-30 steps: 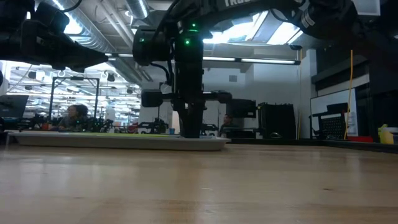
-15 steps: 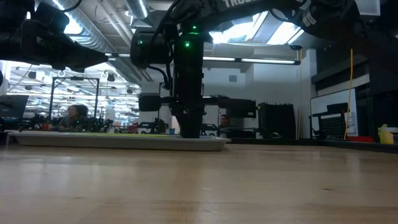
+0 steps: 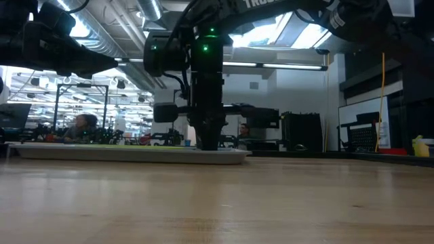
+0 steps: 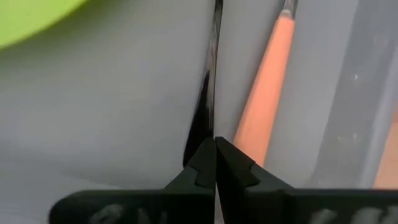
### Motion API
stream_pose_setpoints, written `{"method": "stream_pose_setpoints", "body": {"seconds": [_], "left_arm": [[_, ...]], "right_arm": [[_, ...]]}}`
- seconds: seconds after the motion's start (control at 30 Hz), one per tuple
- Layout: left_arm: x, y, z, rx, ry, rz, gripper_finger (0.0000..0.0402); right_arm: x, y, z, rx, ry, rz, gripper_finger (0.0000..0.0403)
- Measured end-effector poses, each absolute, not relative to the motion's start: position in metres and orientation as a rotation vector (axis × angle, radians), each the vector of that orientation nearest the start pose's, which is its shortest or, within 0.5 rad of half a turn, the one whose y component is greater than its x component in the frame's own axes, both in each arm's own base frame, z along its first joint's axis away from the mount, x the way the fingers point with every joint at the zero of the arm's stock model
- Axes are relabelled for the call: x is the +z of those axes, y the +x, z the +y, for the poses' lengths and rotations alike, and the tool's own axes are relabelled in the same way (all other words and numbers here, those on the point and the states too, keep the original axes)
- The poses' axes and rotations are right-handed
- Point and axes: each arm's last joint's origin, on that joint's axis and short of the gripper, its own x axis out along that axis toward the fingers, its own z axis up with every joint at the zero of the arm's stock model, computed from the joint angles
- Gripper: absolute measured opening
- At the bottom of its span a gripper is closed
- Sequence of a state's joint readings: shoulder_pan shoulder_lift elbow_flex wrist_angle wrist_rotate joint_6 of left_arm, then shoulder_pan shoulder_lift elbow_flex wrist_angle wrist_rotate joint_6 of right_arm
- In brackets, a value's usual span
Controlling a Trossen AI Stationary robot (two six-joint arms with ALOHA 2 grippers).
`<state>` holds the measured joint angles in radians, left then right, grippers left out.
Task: Pick and place plate/cup/fork/spoon on tray
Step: Put the black spoon on the blue serving tray to the left of the orange fork, then return to Home Position
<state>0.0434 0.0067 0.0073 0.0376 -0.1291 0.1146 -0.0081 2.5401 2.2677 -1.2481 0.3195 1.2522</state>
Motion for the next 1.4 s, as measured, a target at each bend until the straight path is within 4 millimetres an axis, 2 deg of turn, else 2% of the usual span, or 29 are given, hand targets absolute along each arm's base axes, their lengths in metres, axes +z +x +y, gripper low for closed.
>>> {"method": "stream_pose_setpoints", "body": {"seconds": [0.4,1.03,1.27,1.4], "left_arm": [[0.169,0.097,0.008,0.175,0.113,-0.029,0.0076],[0.169,0.097,0.008,0.175,0.113,-0.028,0.0076],[0.169,0.097,0.008,0.175,0.113,-0.029,0.0077],[0.169,0.097,0.008,0.174,0.113,-0.029,0.0077]], "right_arm": [[0.143,0.499,-0.010,-1.097,0.789,1.097,0.0003],[0.146,0.503,-0.009,-1.088,0.786,1.064,0.0003],[0.175,0.503,0.003,-1.069,0.739,0.993,0.0003],[0.201,0.512,0.027,-0.872,0.840,0.907,0.0010]]}}
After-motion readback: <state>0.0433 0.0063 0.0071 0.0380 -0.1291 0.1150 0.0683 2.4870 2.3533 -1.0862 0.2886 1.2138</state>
